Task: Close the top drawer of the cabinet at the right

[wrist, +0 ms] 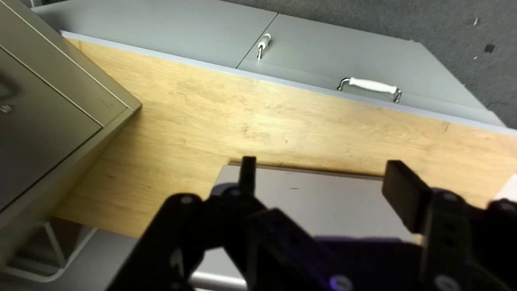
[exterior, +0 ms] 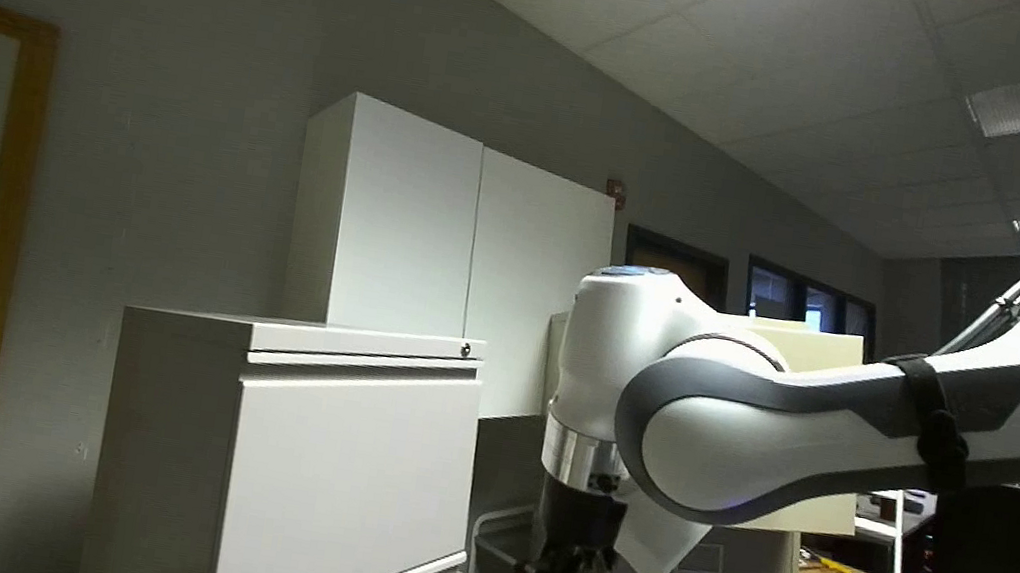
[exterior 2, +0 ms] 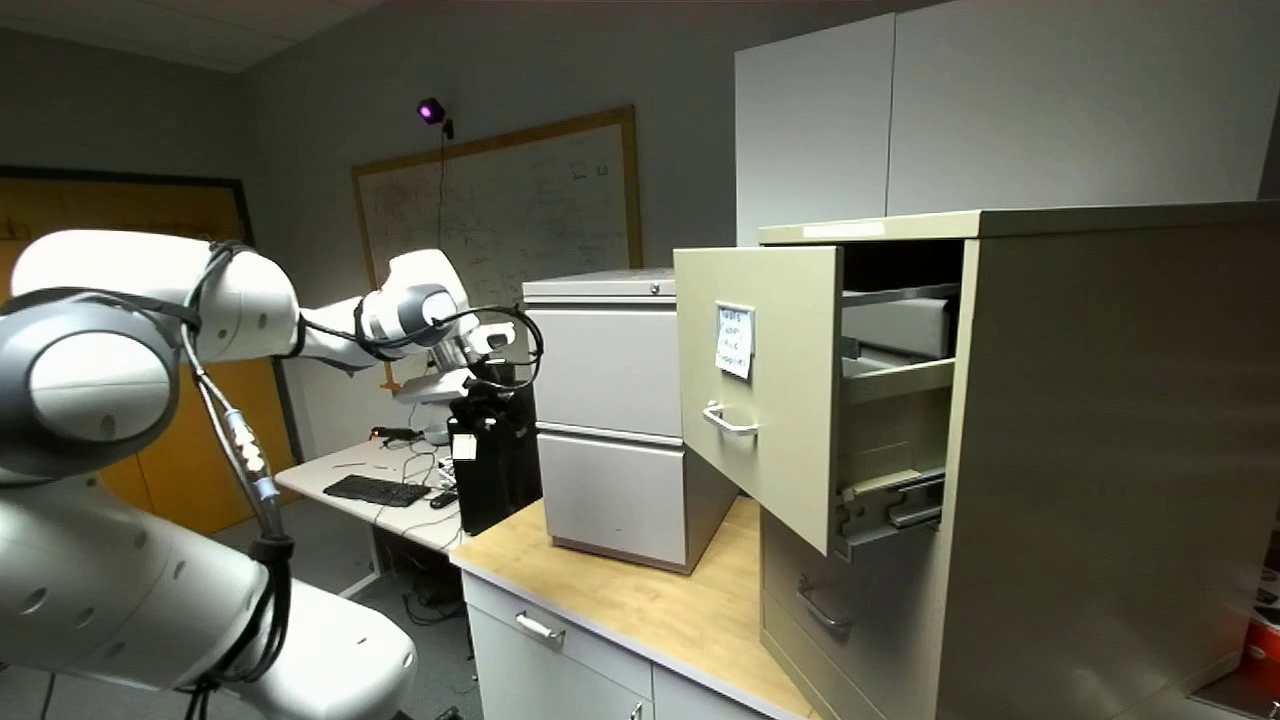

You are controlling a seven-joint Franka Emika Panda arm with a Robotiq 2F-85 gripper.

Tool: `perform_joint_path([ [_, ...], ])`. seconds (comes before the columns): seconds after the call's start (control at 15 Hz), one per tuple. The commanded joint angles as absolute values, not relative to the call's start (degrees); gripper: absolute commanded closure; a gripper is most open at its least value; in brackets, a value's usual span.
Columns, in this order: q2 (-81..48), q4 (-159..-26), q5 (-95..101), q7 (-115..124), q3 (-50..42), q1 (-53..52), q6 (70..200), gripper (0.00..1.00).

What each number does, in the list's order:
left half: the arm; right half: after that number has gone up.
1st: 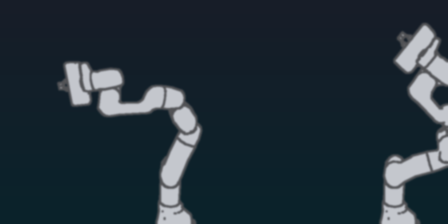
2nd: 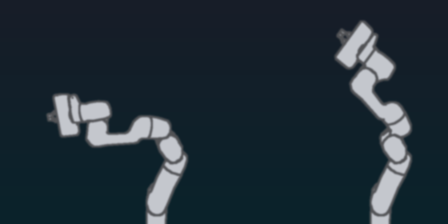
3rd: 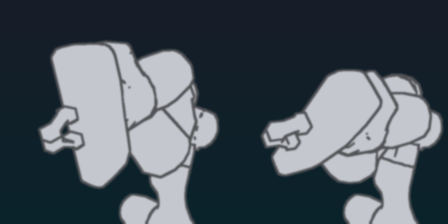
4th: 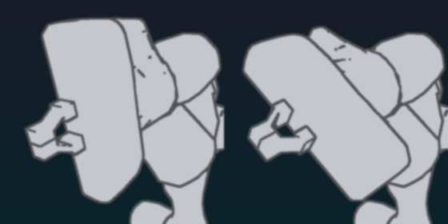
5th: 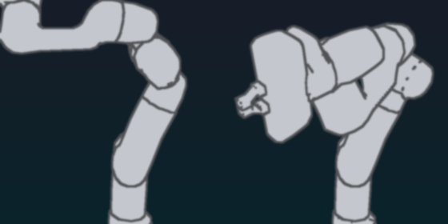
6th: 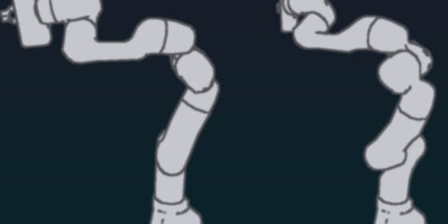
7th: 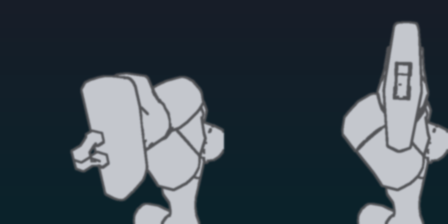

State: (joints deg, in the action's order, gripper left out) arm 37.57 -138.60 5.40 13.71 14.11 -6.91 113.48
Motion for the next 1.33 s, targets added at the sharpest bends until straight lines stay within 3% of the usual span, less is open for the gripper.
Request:
perform_joint_path([
  [0.0,43.0,-140.8,7.6,20.2,14.1,-3.2,114.7,0.49],
  [0.47,51.6,-147.4,12.8,28.2,12.0,7.0,122.1,0.99],
  [1.27,57.6,-153.1,21.5,45.7,16.6,29.7,143.5,1.00],
])
